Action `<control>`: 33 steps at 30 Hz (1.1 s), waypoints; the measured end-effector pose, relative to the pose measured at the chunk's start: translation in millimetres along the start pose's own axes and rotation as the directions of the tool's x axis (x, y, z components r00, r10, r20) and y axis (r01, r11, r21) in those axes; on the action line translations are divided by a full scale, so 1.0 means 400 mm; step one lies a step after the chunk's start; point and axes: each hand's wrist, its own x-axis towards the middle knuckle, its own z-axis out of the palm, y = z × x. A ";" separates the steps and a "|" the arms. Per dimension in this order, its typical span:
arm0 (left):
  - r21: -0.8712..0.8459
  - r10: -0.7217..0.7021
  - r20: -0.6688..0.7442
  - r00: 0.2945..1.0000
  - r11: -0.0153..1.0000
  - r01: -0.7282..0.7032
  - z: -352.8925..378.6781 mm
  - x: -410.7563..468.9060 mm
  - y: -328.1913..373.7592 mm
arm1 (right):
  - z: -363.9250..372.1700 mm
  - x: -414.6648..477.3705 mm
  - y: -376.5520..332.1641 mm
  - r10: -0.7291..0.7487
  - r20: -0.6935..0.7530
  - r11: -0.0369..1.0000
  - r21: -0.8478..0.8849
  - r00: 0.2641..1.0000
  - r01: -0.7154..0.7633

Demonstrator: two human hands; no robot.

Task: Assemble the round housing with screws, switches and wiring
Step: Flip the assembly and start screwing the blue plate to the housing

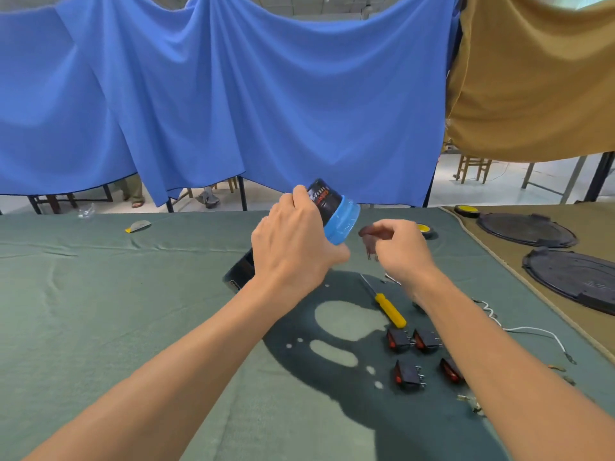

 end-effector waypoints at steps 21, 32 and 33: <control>-0.586 -0.346 0.189 0.919 0.711 0.388 -0.073 0.080 -0.053 | 0.110 0.001 -0.132 0.135 -0.022 0.925 0.361 0.991 -0.118; -0.860 -0.363 0.440 0.821 0.092 0.502 -0.125 0.102 -0.065 | 0.140 -0.025 -0.163 0.117 -0.079 0.882 0.466 0.990 -0.067; -0.854 -0.366 0.476 0.800 0.023 0.519 -0.125 0.101 -0.071 | 0.136 -0.023 -0.163 0.099 -0.097 0.891 0.452 0.990 -0.045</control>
